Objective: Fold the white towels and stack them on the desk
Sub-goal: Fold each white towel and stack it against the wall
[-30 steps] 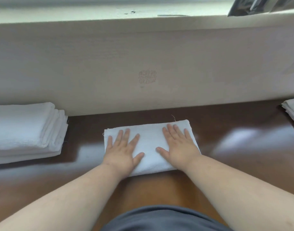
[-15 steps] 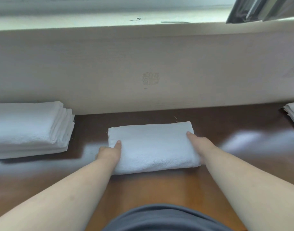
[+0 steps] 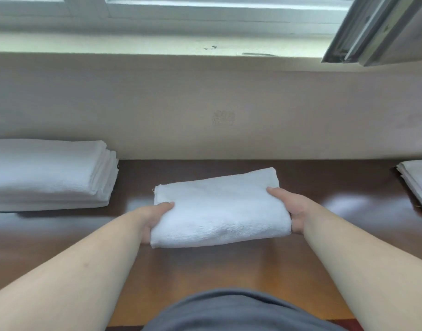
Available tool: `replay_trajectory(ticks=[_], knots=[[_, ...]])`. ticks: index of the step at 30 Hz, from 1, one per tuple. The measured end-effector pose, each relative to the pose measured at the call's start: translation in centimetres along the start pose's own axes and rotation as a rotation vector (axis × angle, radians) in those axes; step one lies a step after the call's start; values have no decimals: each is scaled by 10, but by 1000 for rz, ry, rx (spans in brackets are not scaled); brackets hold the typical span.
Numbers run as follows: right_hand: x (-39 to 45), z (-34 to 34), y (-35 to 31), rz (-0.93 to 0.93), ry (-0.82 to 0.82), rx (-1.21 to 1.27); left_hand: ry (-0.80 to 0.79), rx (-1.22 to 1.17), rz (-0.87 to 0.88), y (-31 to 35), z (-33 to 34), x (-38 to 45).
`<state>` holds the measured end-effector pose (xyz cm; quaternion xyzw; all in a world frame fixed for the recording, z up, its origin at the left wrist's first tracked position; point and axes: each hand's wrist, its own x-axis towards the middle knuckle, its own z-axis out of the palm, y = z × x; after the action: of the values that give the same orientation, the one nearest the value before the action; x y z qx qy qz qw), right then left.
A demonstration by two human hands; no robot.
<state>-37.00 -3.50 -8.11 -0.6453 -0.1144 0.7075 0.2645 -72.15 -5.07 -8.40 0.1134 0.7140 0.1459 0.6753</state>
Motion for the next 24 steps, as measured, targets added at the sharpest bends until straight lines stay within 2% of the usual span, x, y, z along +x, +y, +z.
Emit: replay_trajectory(ticks=[3, 13, 20, 24], knots=[[-27, 20, -5, -59, -47, 7, -42, -13, 20, 2, -27, -33], [-107, 133, 4, -225, -221, 10, -81, -120, 299, 2, -146, -132], [-150, 204, -6, -279, -364, -20, -29, -184, 424, 9, -216, -191], [-175, 249, -26, -306, -366, -99, 71, -233, 606, 5, -246, -227]])
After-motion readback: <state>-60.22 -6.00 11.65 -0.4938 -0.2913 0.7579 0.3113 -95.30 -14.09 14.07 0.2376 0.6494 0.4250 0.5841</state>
